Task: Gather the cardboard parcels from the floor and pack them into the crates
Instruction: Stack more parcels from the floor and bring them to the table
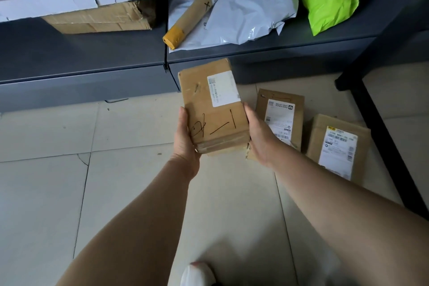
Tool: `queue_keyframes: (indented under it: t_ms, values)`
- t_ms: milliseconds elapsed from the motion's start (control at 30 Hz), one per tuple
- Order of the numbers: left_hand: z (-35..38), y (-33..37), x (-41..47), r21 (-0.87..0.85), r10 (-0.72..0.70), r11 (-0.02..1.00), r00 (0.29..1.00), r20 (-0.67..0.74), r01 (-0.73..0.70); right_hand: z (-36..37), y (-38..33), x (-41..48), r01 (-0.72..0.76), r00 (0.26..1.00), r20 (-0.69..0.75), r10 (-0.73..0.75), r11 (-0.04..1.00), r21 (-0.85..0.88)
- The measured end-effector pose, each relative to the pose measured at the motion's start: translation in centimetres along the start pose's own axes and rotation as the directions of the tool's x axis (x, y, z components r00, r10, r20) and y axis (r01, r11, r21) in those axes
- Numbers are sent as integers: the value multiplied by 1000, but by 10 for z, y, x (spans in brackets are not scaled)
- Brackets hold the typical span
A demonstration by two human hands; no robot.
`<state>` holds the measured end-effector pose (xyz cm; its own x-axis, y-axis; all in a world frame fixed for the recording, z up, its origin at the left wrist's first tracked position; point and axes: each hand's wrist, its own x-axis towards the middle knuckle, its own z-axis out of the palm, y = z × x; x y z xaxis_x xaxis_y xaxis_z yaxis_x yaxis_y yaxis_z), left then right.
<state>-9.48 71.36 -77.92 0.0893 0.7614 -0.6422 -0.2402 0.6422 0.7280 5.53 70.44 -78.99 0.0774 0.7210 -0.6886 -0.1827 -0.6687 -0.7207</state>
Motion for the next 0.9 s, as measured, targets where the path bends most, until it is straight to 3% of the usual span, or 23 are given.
queue_keyframes:
  t_ms: [467, 900]
  values:
    - [53, 118, -196, 20, -128, 991, 991, -46, 129, -14, -120, -215, -106, 990, 83, 113, 991, -84]
    - [141, 284, -386, 9, -36, 999, 996, -80, 37, -30, -296, -397, -21, 994, 103, 29, 996, -83]
